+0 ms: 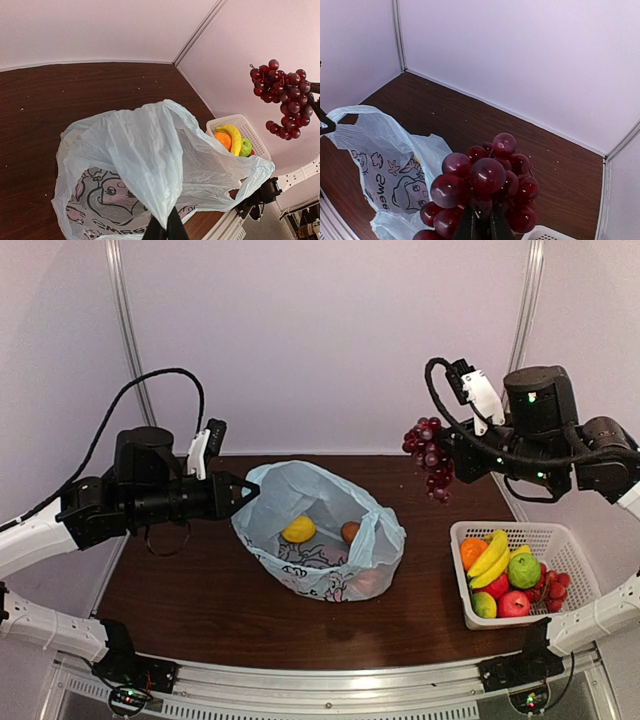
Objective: Untie the knot of the plastic bag and take out the fruit
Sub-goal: Place the fake fruit in the bin.
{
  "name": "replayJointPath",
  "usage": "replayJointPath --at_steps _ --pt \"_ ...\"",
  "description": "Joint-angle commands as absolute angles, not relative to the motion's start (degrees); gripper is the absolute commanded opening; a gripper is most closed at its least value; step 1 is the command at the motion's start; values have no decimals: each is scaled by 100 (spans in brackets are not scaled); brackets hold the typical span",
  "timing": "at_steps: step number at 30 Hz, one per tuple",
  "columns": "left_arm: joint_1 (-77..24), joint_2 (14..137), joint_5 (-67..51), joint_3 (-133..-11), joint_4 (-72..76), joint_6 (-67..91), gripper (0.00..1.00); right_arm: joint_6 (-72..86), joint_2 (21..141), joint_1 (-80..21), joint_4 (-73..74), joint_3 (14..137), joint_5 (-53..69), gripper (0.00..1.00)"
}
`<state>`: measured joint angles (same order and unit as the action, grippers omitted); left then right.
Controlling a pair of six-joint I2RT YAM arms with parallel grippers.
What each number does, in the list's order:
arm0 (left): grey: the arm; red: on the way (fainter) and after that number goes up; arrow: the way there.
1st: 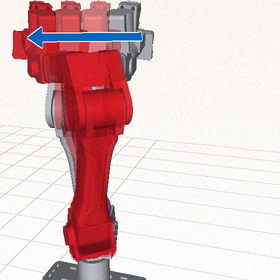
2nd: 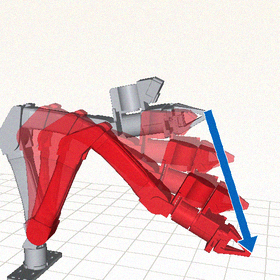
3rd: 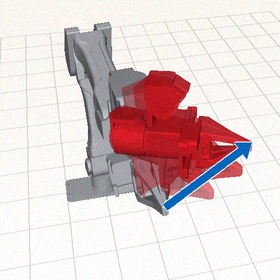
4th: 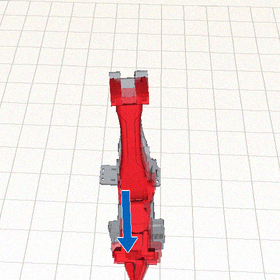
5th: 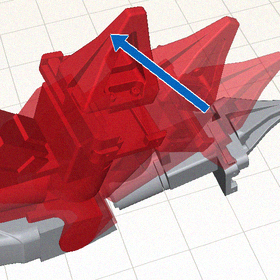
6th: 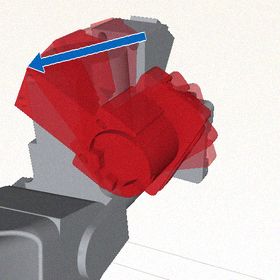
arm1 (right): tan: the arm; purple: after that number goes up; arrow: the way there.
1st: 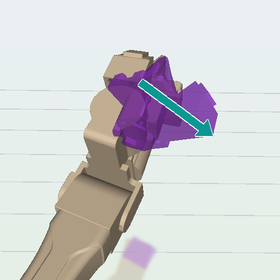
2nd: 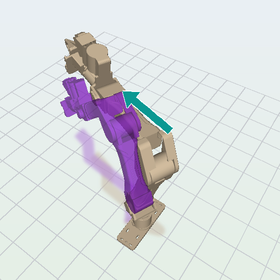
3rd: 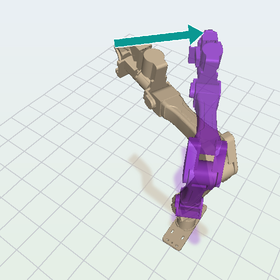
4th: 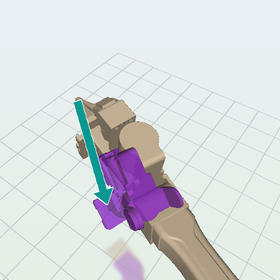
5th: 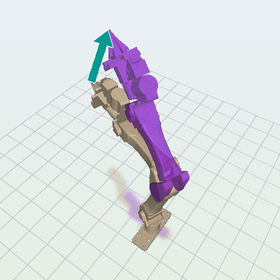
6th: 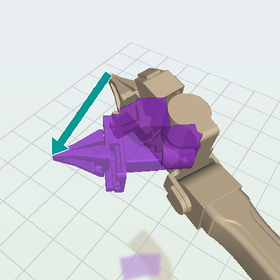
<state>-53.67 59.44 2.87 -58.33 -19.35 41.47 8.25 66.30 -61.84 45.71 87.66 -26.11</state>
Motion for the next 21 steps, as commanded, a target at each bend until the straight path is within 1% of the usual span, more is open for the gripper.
replayJointPath --at_steps 1,9,13,21 --pt "-5313 5905 346 -5739 -1733 4218 0 1327 6250 -5805 5207 8441 -3363 4" --pt "-5300 5885 304 -5709 -1731 4210 0 1885 5605 -4785 5538 7418 -3435 5" --pt "-5300 5872 269 -5695 -1723 4217 0 2006 5430 -4029 5470 6880 -3294 5" --pt "-5291 5632 338 -5606 -1810 4213 0 2241 5301 -2259 4864 6011 -2587 5"
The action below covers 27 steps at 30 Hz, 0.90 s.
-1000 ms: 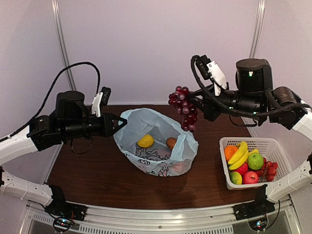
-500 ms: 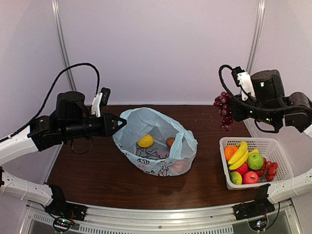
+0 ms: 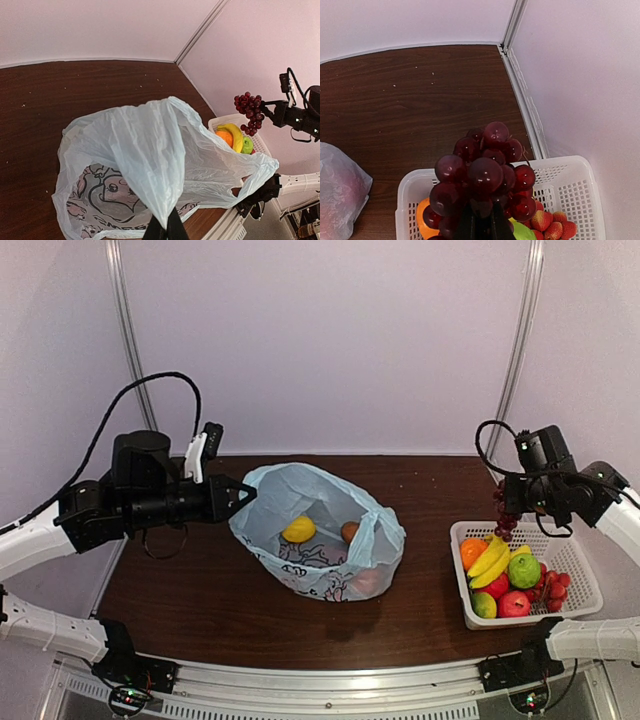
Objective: Untie the knot of the plastic bag and take out the fruit
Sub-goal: Place the fake fruit in the bin.
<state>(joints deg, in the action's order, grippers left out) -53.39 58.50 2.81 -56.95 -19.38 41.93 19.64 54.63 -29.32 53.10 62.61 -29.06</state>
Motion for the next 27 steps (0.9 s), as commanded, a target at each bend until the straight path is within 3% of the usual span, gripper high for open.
replayJointPath --at_steps 1,11,27 --pt "-5291 5579 369 -5589 -1832 4210 0 2306 5274 -2045 4766 5933 -2525 4" --pt "-5272 5359 454 -5475 -1898 4172 0 3455 5139 -1056 3951 5177 -2650 0" --pt "-5256 5698 54 -5590 -1731 4021 0 5065 4757 -832 3267 3708 -3182 0"
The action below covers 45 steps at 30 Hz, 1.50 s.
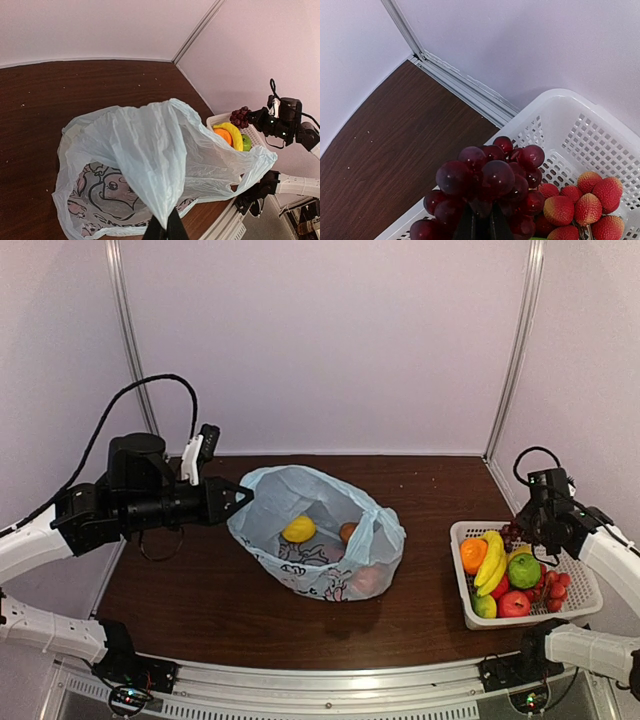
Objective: Untie the knot of the plastic bag and take out the fruit
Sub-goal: Place the fake fruit in the bin, then adjust the bag handles for the takeout bag.
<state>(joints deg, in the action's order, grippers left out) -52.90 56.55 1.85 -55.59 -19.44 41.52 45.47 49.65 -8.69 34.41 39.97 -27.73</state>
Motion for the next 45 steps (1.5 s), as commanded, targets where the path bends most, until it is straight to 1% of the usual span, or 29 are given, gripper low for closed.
replayJointPath --at_steps 1,3,8,11,14,17,19,21,23,25,31,34,37,41,42,43,45 --pt "-5256 5703 46 -5590 -1738 4013 0 5111 4697 -828 3190 3600 -3193 0" --pt "-5251 5711 38 -5599 -1740 4000 0 5197 4619 -827 3133 3426 -3220 2" --pt "-5256 5735 13 -5614 -1740 3982 0 5216 4624 -831 3098 3227 -3216 21" --pt "-5254 5756 0 -5624 -1740 3962 0 5141 4587 -828 3080 3227 -3221 39" --pt "-5245 5774 0 -5634 -1740 3955 0 5053 4525 -829 3055 3270 -3230 61" --pt "-5247 5782 0 -5634 -1714 3962 0 4995 4451 -831 3083 3298 -3248 75" --pt "-5244 5781 0 -5634 -1714 3964 0 4918 4403 -830 3101 3325 -3279 82" --pt "-5247 5775 0 -5634 -1714 3972 0 4783 4370 -827 3126 3372 -3316 93" --pt "-5247 5774 0 -5634 -1714 3968 0 4669 4370 -828 3191 3460 -3332 98" --pt "-5247 5783 0 -5634 -1714 3972 0 4532 4392 -824 3303 3573 -3373 99" --pt "-5247 5798 0 -5651 -1713 3972 0 4201 4412 -826 3840 4048 -3699 99" --pt "-5247 5778 0 -5639 -1687 3939 0 3888 4440 -827 4010 4375 -3549 99" --pt "-5246 5699 -287 -5560 -1525 3810 0 3344 4464 -826 3912 4652 -2835 99" --pt "-5247 5608 -514 -5427 -1330 3564 0 2738 4618 -828 3847 4983 -1415 99" --pt "-5247 5610 -565 -5411 -1323 3520 0 2650 4683 -828 3883 5070 -1077 97" --pt "-5247 5622 -601 -5387 -1327 3483 0 2548 4741 -831 3900 5143 -674 92" --pt "-5247 5646 -674 -5348 -1306 3456 0 2378 4805 -853 3887 5276 165 88"
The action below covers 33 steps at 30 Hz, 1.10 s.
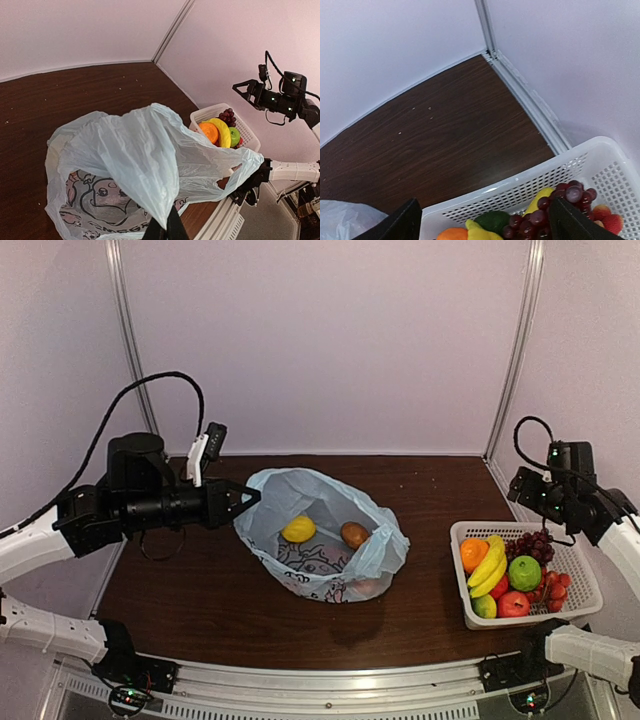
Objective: Untie the knot of the plastic bag and take out the fruit
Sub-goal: Adjust the bag handles for the takeout bag.
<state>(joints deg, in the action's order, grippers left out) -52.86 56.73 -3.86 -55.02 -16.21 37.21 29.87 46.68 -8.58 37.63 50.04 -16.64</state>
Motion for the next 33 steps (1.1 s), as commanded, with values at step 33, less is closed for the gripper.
replayJointPath --at_steps 33 --pt "-5242 5984 -615 -5204 -1266 3748 0 1954 6536 -6849 3432 6932 -753 92"
